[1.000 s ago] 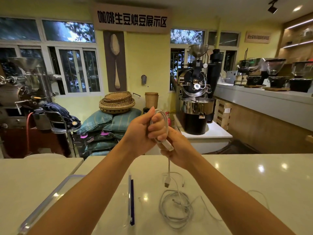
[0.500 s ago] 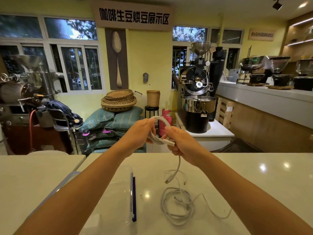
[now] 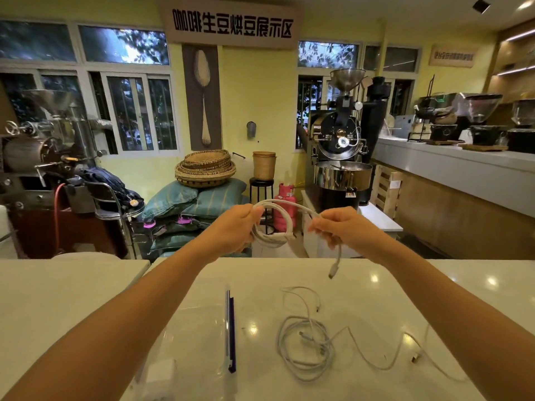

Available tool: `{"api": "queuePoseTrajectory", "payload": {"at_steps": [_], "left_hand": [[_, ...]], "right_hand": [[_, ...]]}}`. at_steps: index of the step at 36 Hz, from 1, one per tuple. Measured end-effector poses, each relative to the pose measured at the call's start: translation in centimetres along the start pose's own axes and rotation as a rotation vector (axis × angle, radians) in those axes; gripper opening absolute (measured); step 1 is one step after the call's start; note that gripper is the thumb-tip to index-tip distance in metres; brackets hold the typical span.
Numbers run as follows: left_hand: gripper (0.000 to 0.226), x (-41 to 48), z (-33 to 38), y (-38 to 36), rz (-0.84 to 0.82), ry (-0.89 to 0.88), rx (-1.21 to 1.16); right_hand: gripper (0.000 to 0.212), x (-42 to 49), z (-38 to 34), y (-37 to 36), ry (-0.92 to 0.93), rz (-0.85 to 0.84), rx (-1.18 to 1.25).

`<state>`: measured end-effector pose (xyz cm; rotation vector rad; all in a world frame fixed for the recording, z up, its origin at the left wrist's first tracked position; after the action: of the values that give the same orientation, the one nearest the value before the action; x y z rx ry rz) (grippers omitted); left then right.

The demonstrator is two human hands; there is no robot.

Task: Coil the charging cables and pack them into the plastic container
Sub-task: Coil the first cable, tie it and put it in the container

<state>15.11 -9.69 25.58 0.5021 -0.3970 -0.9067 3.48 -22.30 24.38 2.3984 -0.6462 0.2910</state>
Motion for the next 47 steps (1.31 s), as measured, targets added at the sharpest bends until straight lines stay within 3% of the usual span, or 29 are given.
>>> {"api": "queuePoseTrajectory", "payload": {"at_steps": [5,11,15,30,38,47], "left_hand": [[0.039,-0.5,-0.1,-2.1,-0.201,0.003,-0.079],[0.039,-0.8,0.3,-4.1,-0.266,-0.030,-0.086],[0.038,-0.9,0.2,-4.4,-0.240,-0.040,-0.066],[0.037,-1.6,1.1,-5.4,-0.154,-0.150,0.076],[0.034,-1.5,1.3,-5.9,-0.130,-0.182,0.113],[0.031,-1.4,1.7,-6.3,-0.138,-0.225,0.017]], "right_hand": [[0.034,0.8,-1.2,3.0,0.139,0.139,-0.410],[0.034,0.9,-0.9,3.5,0.124,0.261,-0.158],[0.035,0.7,-0.8,3.1,0.157,0.280,-0.255],[0.033,0.7,-1.2,1.9,0.142,0.263,-0.210],[0.028,0.3,-0.4,1.4,0.024,0.340,0.220],[0.037,-0.7,0.9,-3.1,-0.278,0.200,0.918]]}}
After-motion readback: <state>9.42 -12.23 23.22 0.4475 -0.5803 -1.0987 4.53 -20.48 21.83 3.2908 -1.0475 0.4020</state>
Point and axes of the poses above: each hand's wrist, its own x-axis towards the middle knuckle, its own y-axis out of the back of the hand, z = x × y, the point moved 7 cm from there along x, towards the middle knuckle, and after that the axes turned 9 degrees about y, right-handed, at the moved point
